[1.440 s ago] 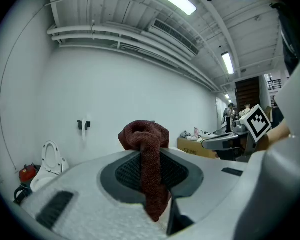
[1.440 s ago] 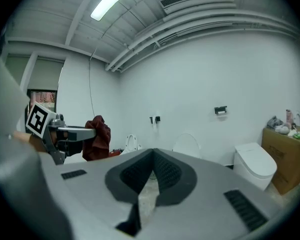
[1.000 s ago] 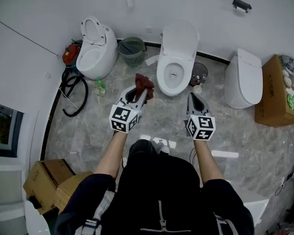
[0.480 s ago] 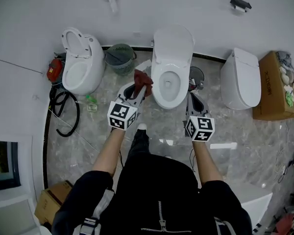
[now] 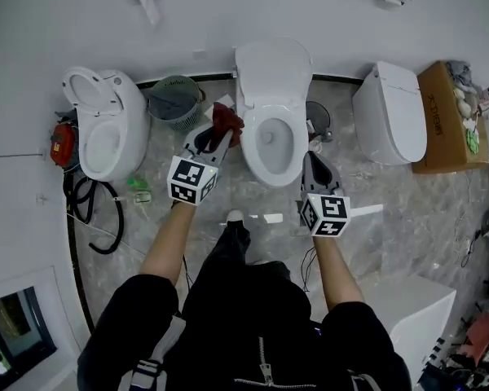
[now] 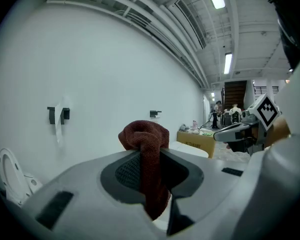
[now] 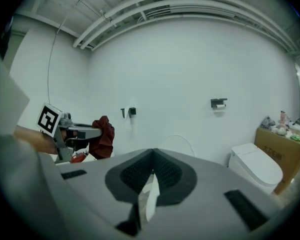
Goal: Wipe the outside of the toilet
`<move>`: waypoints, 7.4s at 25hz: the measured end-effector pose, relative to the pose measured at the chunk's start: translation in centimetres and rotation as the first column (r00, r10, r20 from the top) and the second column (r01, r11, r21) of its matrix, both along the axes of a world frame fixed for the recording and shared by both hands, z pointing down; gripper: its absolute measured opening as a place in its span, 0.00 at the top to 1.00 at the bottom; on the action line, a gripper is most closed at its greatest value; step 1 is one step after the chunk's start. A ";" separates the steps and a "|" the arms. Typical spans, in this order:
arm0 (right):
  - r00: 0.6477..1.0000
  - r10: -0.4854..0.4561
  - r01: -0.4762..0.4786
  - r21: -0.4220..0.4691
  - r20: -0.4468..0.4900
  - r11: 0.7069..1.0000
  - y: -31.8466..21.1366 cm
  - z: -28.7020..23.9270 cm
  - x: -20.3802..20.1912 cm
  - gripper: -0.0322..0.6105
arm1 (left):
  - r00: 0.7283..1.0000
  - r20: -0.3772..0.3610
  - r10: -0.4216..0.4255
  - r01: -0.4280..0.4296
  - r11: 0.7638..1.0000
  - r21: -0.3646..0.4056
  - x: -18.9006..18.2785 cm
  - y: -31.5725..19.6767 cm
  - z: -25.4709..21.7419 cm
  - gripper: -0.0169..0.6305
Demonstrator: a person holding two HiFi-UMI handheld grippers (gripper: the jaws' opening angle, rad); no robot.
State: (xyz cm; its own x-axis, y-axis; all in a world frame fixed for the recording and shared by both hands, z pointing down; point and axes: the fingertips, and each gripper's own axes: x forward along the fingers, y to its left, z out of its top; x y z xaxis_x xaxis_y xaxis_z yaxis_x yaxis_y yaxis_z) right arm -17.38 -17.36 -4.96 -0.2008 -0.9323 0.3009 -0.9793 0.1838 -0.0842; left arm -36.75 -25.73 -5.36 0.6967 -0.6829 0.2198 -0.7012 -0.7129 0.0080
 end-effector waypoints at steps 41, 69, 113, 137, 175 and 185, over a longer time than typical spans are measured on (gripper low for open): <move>0.997 0.018 -0.006 0.172 -0.070 0.985 4.6 47.3 6.4 0.94 | 0.996 0.040 -0.079 0.077 0.996 0.041 -0.7 -13.1 57.1 0.85; 0.999 0.011 -0.007 0.092 -0.040 0.996 8.7 55.6 4.1 0.94 | 0.999 -0.003 0.041 -0.041 0.999 0.015 3.8 -5.9 63.8 0.87; 0.997 0.070 -0.070 0.020 -0.021 0.997 11.5 60.0 5.3 0.94 | 0.996 -0.060 0.071 -0.068 0.996 0.066 2.1 1.5 62.0 0.87; 0.991 0.123 -0.128 -0.104 -0.050 0.986 12.7 65.6 9.3 0.94 | 0.998 -0.038 -0.053 0.052 0.998 -0.018 2.7 -16.8 69.5 0.88; 0.982 0.188 -0.189 0.047 0.032 0.981 20.4 60.2 13.2 0.94 | 1.000 0.001 0.020 -0.020 1.000 0.007 12.7 11.3 65.2 0.88; 0.968 0.251 -0.248 0.083 -0.021 0.965 24.8 57.9 19.8 0.94 | 0.992 0.028 0.122 -0.122 0.993 -0.006 19.5 15.5 64.3 0.88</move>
State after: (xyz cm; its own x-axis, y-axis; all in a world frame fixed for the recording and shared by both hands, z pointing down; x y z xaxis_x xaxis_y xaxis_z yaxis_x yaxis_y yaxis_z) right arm 2.40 7.44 52.90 0.0496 -0.9727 0.2268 -0.9969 -0.0619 -0.0478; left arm -17.23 -10.24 58.98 0.7682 -0.5922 0.2435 -0.6092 -0.7930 -0.0069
